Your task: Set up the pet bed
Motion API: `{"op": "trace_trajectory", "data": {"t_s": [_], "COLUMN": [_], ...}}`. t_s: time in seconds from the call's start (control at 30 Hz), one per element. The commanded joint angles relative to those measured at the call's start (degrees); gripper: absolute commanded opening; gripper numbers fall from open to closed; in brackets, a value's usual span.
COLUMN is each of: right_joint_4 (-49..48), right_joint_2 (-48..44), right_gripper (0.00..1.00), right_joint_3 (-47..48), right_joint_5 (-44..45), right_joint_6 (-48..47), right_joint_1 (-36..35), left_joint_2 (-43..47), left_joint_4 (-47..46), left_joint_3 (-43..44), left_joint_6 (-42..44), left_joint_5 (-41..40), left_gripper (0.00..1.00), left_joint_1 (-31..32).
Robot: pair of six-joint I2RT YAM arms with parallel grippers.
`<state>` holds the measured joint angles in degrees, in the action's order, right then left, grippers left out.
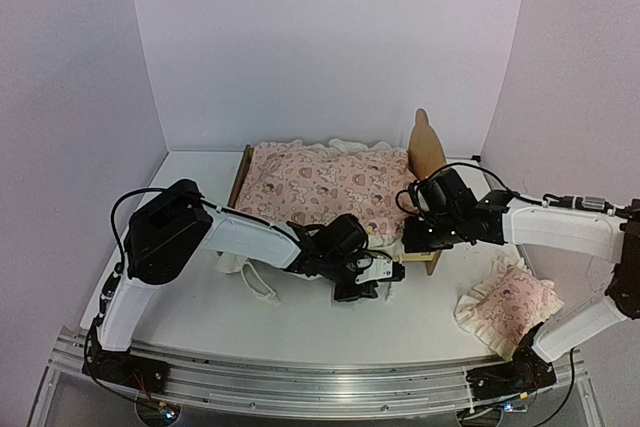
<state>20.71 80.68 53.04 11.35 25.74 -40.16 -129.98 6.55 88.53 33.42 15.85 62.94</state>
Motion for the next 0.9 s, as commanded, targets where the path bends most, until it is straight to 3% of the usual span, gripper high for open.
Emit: {"op": "trace_trajectory", "data": {"t_s": [0.0,0.1,0.3,0.57,0.7,0.87], "right_joint_4": [0.1,0.1,0.1,0.1,0.1,0.0], "right_joint_2": [0.5,0.7,1.1,1.4,1.3,1.2], "right_gripper": [0.00,0.00,0.00,0.00,0.00,0.00], "right_joint_3": [2.5,2.5,2.6,2.6,2.3,2.1], "right_joint_5": [0.5,0.6,0.1,0.0,0.2,0.4], "right_joint_6": [0.1,0.2,0.4,0.0,0.2,0.3], "right_joint_1": [0.2,0.3,0.2,0.2,0.2,0.2], "left_joint_2": [2.6,2.6,1.8,7.7,5.7,1.3], "left_joint_4": [4.0,2.1,-1.4,-4.9,-5.6,-2.6], "left_joint_3": [1.7,1.9,2.3,-1.0,-1.4,1.2], "left_joint_6": [-16.9,-19.3,-18.9,-14.4,-12.9,-13.0], "left_joint_5": [-5.0,-8.3,-13.3,-10.1,-9.5,-7.2], "left_gripper": [0.35,0.41,0.44,0.44,0.51,0.51], "left_joint_1": [-0.8,-0.5,-0.5,-0.1,-0.9,-1.4]}}
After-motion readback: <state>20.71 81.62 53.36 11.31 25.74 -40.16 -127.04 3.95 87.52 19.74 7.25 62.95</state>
